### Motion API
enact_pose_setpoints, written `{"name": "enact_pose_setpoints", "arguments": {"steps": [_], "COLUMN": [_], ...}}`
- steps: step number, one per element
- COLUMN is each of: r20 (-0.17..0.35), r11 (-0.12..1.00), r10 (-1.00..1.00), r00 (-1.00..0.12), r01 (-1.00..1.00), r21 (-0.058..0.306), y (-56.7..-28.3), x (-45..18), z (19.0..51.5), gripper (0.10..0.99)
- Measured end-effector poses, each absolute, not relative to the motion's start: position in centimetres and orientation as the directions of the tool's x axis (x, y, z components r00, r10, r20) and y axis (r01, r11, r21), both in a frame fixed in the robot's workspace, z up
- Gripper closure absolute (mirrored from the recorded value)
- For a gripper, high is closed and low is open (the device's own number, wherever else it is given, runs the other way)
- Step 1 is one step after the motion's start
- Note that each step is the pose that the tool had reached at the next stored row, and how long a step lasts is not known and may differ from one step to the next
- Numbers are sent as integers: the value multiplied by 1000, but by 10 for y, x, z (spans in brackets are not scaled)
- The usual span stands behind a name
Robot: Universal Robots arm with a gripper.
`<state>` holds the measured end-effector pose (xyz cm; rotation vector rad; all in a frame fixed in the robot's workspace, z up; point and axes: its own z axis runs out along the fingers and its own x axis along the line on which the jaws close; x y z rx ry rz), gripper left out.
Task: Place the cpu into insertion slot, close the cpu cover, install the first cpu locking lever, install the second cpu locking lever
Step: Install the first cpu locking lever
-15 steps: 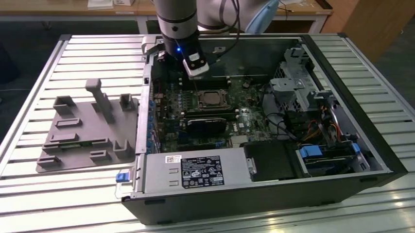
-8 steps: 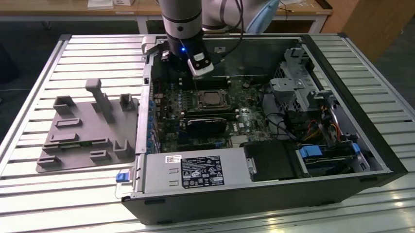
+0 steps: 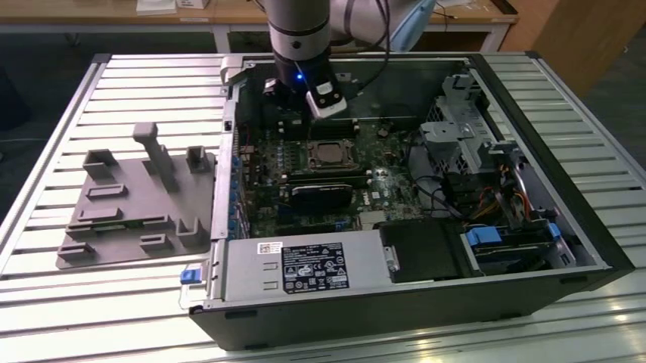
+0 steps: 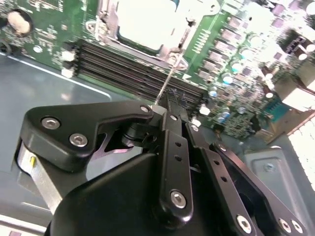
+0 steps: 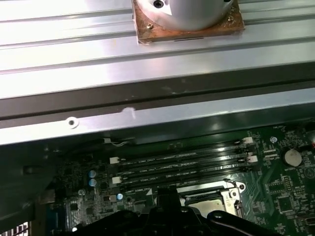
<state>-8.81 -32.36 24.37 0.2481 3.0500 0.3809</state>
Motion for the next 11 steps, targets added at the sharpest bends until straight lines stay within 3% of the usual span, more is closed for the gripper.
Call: {"name": "enact_pose_setpoints", "arguments": {"steps": [8,11], "r20": [-38,-66], "r11": [957,957], "r10": [166,166], "r00": [-985,-984], "r01": [152,145], "r21": [249,253], "y": [-324,-324], "x": [-80,-81], "z": [244,243], "gripper": [984,984]}}
